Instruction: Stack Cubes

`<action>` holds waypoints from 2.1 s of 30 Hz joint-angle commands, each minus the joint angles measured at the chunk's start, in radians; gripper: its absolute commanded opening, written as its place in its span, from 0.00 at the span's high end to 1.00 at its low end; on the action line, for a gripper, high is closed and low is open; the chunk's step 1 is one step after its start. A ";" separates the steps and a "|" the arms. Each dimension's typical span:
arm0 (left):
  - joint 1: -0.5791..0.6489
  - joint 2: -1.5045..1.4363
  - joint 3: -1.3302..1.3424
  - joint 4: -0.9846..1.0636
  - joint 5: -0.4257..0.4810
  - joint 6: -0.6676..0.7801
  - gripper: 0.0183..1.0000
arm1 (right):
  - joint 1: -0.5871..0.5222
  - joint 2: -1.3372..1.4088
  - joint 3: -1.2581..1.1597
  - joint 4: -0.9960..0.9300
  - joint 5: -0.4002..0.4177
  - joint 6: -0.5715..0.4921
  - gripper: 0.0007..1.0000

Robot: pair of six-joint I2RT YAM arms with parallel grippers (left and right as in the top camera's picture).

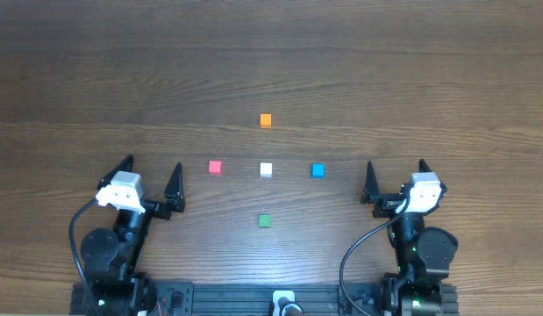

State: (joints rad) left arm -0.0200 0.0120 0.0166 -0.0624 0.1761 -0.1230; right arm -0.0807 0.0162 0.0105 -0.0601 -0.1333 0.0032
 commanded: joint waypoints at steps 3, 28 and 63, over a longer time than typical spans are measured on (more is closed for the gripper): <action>0.005 -0.005 -0.010 -0.002 -0.062 0.014 0.00 | 0.002 -0.011 -0.005 -0.003 -0.008 -0.001 0.01; 0.005 -0.005 -0.010 -0.002 -0.062 0.014 0.00 | 0.002 -0.011 -0.005 -0.003 -0.008 -0.001 0.01; -0.340 1.352 0.938 -0.559 -0.049 -0.219 0.00 | 0.002 -0.011 -0.005 -0.003 -0.008 -0.001 0.01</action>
State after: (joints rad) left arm -0.3332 1.2407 0.8536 -0.5789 0.1783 -0.3481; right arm -0.0807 0.0158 0.0105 -0.0601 -0.1333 0.0029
